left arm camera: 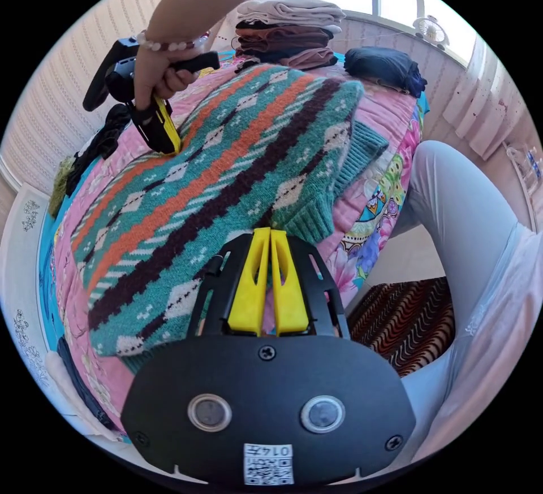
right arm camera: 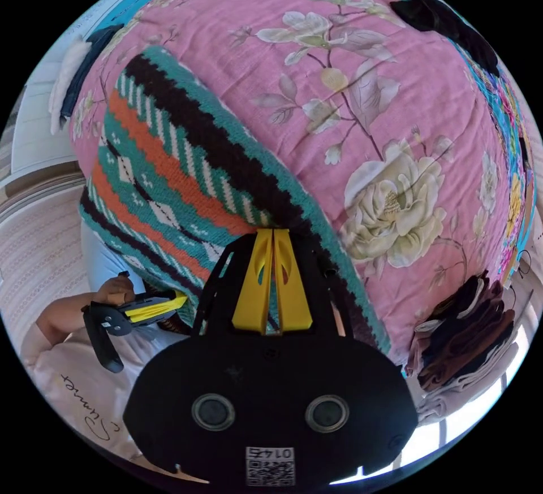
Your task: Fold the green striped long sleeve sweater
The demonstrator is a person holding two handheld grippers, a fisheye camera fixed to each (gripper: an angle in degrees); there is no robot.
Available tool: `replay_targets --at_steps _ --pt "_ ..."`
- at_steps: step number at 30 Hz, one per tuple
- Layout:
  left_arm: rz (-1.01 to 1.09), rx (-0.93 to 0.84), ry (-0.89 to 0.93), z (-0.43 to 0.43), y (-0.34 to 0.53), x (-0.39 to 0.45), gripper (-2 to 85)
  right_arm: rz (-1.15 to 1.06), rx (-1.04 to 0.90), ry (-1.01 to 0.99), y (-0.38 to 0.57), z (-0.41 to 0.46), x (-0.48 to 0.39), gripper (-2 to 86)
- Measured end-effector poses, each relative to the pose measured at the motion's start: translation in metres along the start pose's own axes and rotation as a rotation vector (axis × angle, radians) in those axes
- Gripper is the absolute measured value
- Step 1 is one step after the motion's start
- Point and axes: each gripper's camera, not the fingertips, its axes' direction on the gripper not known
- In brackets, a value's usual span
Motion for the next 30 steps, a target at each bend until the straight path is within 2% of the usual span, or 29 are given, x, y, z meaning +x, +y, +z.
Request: replay_targets --at_steps 3,5,7,11,16,18,20,21,23,26,30 --pt "-0.007 -0.015 0.029 -0.013 -0.011 -0.002 -1.0 -0.107 -0.066 0.019 -0.002 -0.019 -0.001 -0.6" --pt "0.008 0.016 0.031 -0.014 -0.015 0.002 -1.0 -0.151 -0.042 0.131 0.0 -0.031 -0.006 -0.6" --pt "0.049 -0.032 0.037 0.0 -0.016 0.006 -1.0 -0.139 -0.049 0.127 -0.003 -0.024 -0.002 -0.6" --pt "0.079 -0.002 0.012 0.007 -0.02 0.008 -1.0 -0.036 -0.032 0.078 -0.008 -0.001 0.02 -0.6" --pt "0.048 0.028 0.037 0.0 -0.024 -0.003 -0.9 -0.017 -0.023 0.071 0.009 -0.006 0.032 -0.5" --pt "-0.01 0.043 0.085 -0.013 -0.025 -0.015 -0.9 -0.022 0.091 0.088 0.035 -0.016 0.033 -0.4" --pt "-0.092 0.111 0.109 -0.036 -0.023 -0.036 -0.8 0.042 0.343 0.038 0.099 -0.037 0.042 -0.2" --pt "-0.108 0.127 0.111 -0.04 -0.023 -0.041 -0.7 0.056 0.404 0.009 0.12 -0.041 0.044 -0.1" --pt "-0.163 0.14 0.094 -0.052 -0.032 -0.066 0.0 0.134 0.632 -0.105 0.217 -0.036 0.054 0.7" --pt "-0.194 0.206 0.022 -0.064 -0.061 -0.094 3.5 0.353 0.831 -0.201 0.335 0.004 0.064 4.1" --pt "-0.2 0.255 0.18 -0.065 -0.121 -0.13 7.9 0.67 0.887 -0.277 0.432 0.067 0.064 13.1"
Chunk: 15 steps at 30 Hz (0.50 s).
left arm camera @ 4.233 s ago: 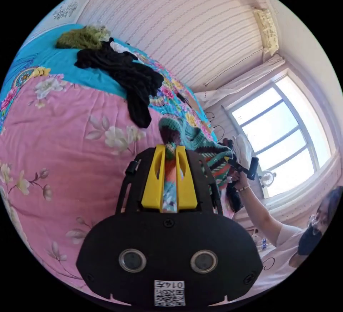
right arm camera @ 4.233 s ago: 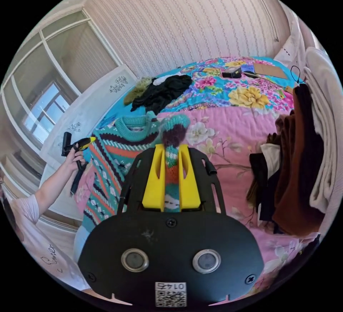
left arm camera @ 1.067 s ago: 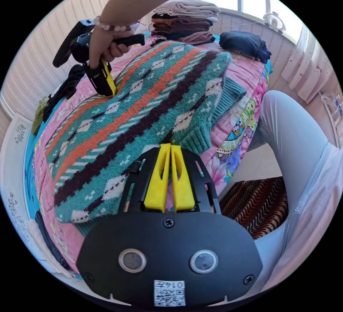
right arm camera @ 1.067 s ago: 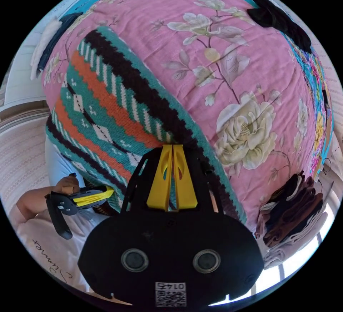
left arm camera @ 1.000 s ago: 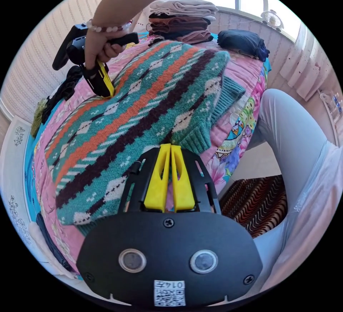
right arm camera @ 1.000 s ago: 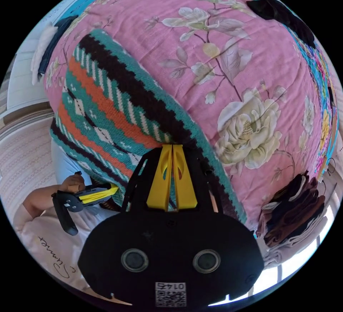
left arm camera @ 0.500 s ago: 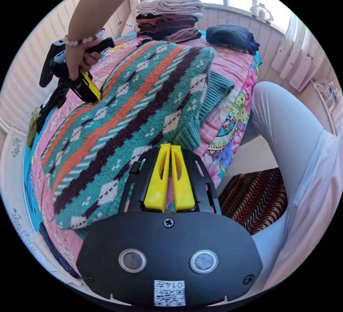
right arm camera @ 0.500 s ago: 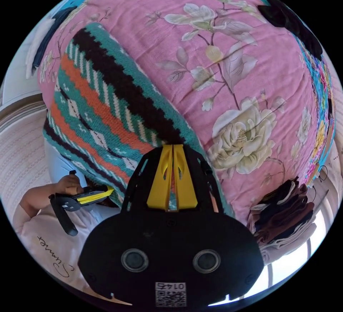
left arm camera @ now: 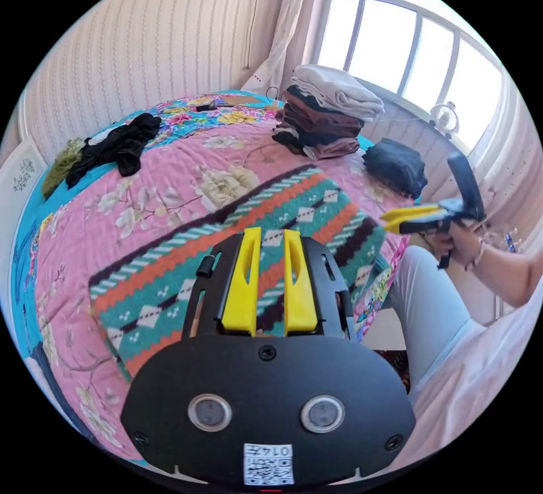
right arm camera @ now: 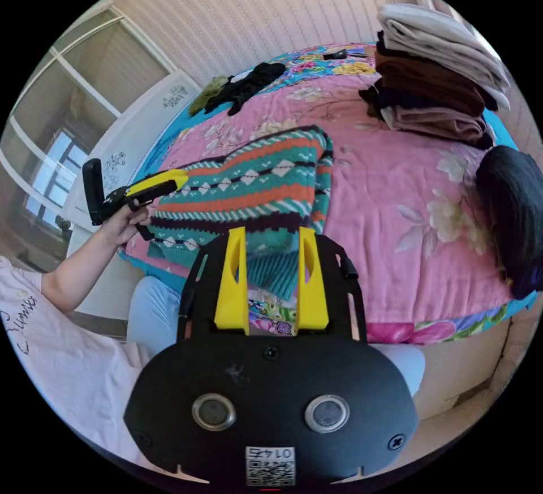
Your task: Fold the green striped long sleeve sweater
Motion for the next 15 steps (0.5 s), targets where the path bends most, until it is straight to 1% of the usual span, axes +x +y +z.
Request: replay_targets --at_steps 2,4,7,8,10,12,13,15 --pt "0.049 0.002 0.127 0.017 -0.049 -0.007 11.3 0.084 -0.019 -0.024 0.032 -0.003 0.023 14.8" --pt "0.08 -0.025 0.165 0.032 -0.085 -0.007 12.0 0.095 -0.006 -0.022 0.042 -0.004 0.03 15.9" --pt "0.08 -0.175 0.22 0.064 -0.136 -0.003 13.4 0.137 0.038 -0.014 0.045 -0.006 0.044 19.0" --pt "0.075 -0.236 0.229 0.076 -0.15 0.002 13.9 0.161 0.031 -0.045 0.046 -0.004 0.051 20.6" --pt "0.102 -0.322 0.201 0.093 -0.164 0.012 14.5 0.17 0.004 -0.107 0.049 0.0 0.058 21.1" --pt "0.129 -0.41 0.142 0.11 -0.17 0.022 14.5 0.168 -0.018 -0.162 0.053 0.004 0.059 19.7" --pt "0.142 -0.465 0.098 0.119 -0.171 0.028 13.8 0.171 -0.027 -0.193 0.057 0.006 0.059 17.5" --pt "0.164 -0.491 0.052 0.123 -0.171 0.033 12.1 0.187 -0.023 -0.217 0.063 0.004 0.061 13.6"
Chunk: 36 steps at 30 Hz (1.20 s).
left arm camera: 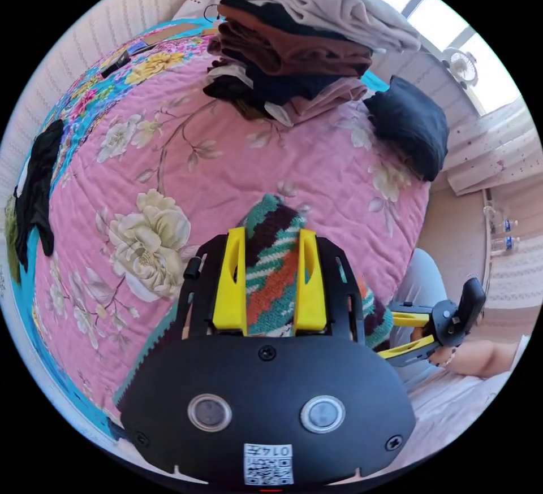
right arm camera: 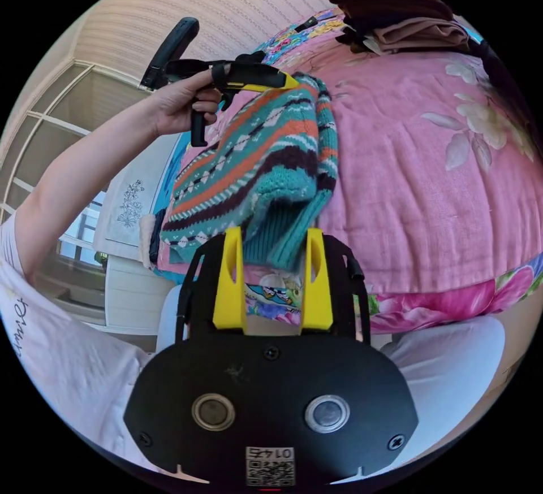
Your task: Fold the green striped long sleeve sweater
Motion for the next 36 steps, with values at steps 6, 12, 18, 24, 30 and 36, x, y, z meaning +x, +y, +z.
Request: replay_targets --at_steps 6,12,18,24,30,36 --pt "-0.014 0.05 0.047 -0.045 0.021 -0.018 6.4 -0.044 0.074 -0.179 0.015 -0.042 0.01 3.5" --pt "-0.133 0.318 0.204 -0.136 0.106 -0.067 5.4 -0.331 0.065 -0.326 0.021 -0.062 -0.062 2.6" --pt "-0.269 0.489 0.1 -0.224 0.23 -0.122 3.8 -0.705 -0.066 -0.417 0.023 -0.024 -0.188 2.8" --pt "-0.598 0.519 0.031 -0.221 0.357 -0.172 -0.3 -0.939 -0.372 -0.261 0.046 0.103 -0.299 4.6" --pt "-0.876 0.567 0.089 -0.198 0.451 -0.174 -0.9 -0.9 -0.571 -0.186 0.072 0.157 -0.315 7.5" --pt "-0.695 0.67 0.024 -0.225 0.477 -0.097 0.3 -0.891 -0.247 -0.227 0.052 0.054 -0.295 8.3"
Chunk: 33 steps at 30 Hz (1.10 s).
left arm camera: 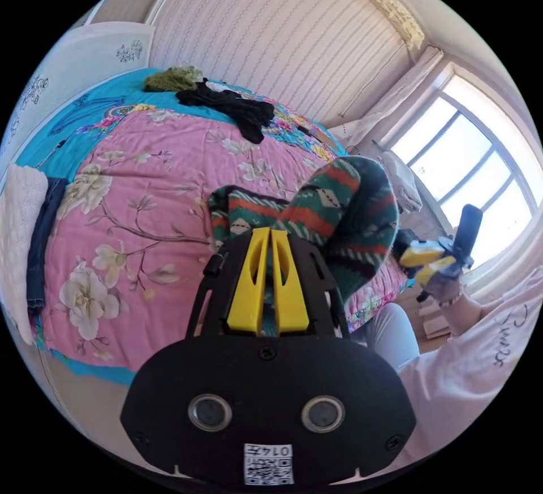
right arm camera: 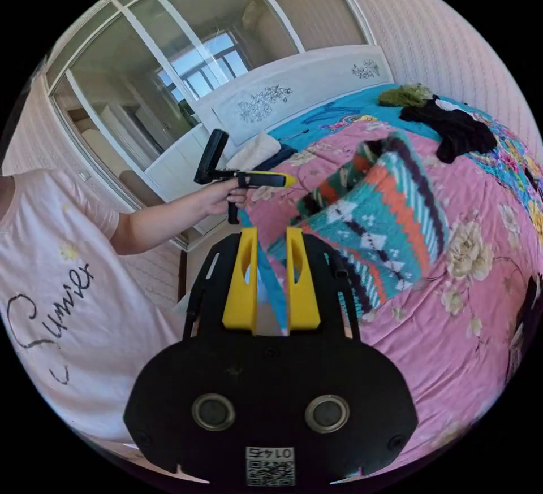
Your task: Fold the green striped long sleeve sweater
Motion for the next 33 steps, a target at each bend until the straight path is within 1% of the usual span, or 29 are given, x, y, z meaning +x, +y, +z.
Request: replay_targets --at_steps 2,4,6,7,8,10,11,13,15,16,17,18,20,23,24,26,28,30,32,33 --pt "0.041 0.051 0.022 -0.016 0.017 0.028 5.4 0.083 0.079 0.159 0.0 -0.034 0.026 9.4" --pt "0.091 0.069 0.032 -0.024 0.029 0.051 8.1 0.136 0.119 0.234 -0.002 -0.046 0.045 10.4" --pt "0.154 0.085 0.014 -0.029 0.041 0.073 10.0 0.132 0.105 0.264 -0.009 -0.043 0.058 11.3" --pt "0.205 0.086 -0.011 -0.029 0.048 0.085 11.1 0.106 0.065 0.284 -0.019 -0.035 0.065 12.7" --pt "0.261 0.065 -0.077 -0.024 0.054 0.095 12.4 0.067 0.026 0.296 -0.03 -0.025 0.069 14.1" --pt "0.296 0.002 -0.187 -0.011 0.061 0.1 13.4 0.0 -0.02 0.323 -0.049 -0.006 0.073 16.3" --pt "0.288 -0.051 -0.223 0.0 0.065 0.097 13.3 -0.04 -0.064 0.346 -0.064 0.009 0.077 17.7" --pt "0.246 -0.125 -0.226 0.011 0.069 0.09 11.6 -0.085 -0.124 0.349 -0.087 0.032 0.085 18.7" --pt "0.202 -0.155 -0.257 0.017 0.075 0.083 7.7 -0.088 -0.182 0.27 -0.11 0.056 0.097 17.6" --pt "0.185 -0.152 -0.285 0.018 0.079 0.08 5.2 -0.097 -0.231 0.195 -0.125 0.072 0.103 15.7" --pt "0.186 -0.155 -0.303 0.019 0.082 0.077 4.6 -0.1 -0.264 0.154 -0.139 0.09 0.109 14.2" --pt "0.182 -0.152 -0.303 0.018 0.083 0.075 4.2 -0.099 -0.284 0.155 -0.145 0.099 0.111 13.7" --pt "0.124 -0.129 -0.247 0.008 0.083 0.065 2.9 -0.149 -0.332 0.208 -0.17 0.131 0.11 9.5" --pt "0.033 -0.071 -0.132 -0.022 0.08 0.052 2.0 -0.244 -0.406 0.232 -0.201 0.167 0.102 7.1" --pt "0.016 -0.053 -0.105 -0.03 0.079 0.05 1.9 -0.257 -0.409 0.221 -0.207 0.172 0.101 6.9" --pt "-0.06 0.008 -0.037 -0.055 0.081 0.037 1.7 -0.278 -0.405 0.134 -0.234 0.188 0.1 6.6" --pt "-0.105 0.019 -0.061 -0.063 0.085 0.025 1.8 -0.282 -0.412 0.08 -0.254 0.203 0.103 6.6" --pt "-0.146 -0.02 -0.129 -0.056 0.091 0.008 2.0 -0.288 -0.476 0.096 -0.268 0.23 0.107 7.0" --pt "-0.221 -0.12 -0.134 -0.03 0.099 -0.018 2.2 -0.281 -0.642 0.194 -0.275 0.279 0.119 8.0" --pt "-0.238 -0.135 -0.118 -0.025 0.1 -0.022 2.2 -0.271 -0.681 0.215 -0.274 0.291 0.124 8.2"
